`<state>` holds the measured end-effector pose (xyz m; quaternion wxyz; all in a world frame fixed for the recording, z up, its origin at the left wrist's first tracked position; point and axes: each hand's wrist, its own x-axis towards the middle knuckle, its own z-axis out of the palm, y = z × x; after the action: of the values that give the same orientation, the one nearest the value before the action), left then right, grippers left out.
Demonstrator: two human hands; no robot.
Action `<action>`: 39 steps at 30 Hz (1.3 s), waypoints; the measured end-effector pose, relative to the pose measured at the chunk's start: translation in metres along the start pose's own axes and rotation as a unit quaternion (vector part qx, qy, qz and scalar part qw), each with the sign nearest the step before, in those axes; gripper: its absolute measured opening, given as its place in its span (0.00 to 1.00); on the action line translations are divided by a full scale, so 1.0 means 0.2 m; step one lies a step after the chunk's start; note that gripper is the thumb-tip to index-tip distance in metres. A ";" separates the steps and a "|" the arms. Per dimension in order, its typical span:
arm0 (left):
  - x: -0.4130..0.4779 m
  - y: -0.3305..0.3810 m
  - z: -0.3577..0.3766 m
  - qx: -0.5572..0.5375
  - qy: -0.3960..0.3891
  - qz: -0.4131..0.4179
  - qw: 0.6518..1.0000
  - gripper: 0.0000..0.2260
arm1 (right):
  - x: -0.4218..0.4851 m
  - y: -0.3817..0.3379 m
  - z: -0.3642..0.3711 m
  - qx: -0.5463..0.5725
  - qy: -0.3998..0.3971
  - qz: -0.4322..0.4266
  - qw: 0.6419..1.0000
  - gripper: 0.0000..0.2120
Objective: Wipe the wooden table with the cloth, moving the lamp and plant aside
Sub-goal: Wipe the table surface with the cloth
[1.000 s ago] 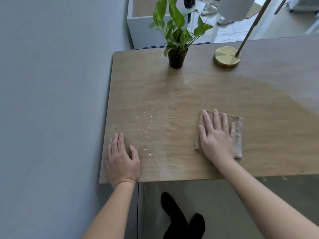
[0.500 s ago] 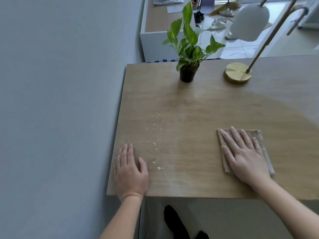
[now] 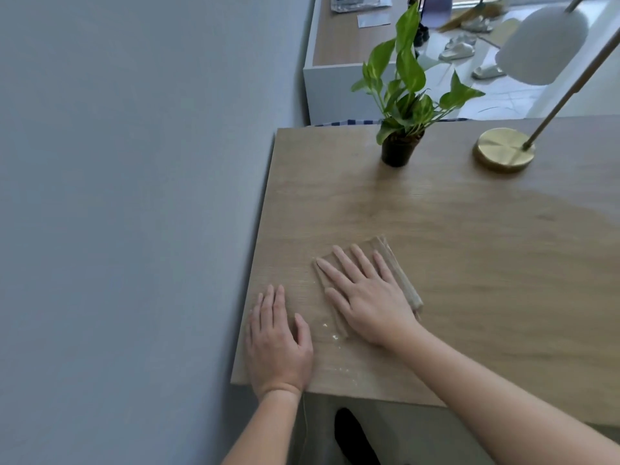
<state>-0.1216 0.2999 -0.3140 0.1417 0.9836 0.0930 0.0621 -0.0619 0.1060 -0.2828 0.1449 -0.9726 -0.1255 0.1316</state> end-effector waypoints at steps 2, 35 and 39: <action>0.00 0.00 -0.01 0.004 -0.007 -0.001 1.000 0.28 | -0.17 0.12 -0.03 0.002 -0.007 -0.018 1.000 0.26; 0.00 -0.01 0.01 0.000 0.008 0.003 1.000 0.26 | 0.46 -0.07 -0.07 0.004 0.033 0.057 0.998 0.28; 0.01 -0.02 0.01 0.003 0.009 0.005 1.000 0.26 | -0.13 -0.18 0.09 -0.005 -0.020 -0.061 0.998 0.27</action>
<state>-0.1204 0.3043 -0.3172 0.1377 0.9839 0.0894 0.0710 -0.0998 0.1371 -0.2823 0.1455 -0.9609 -0.1883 0.1416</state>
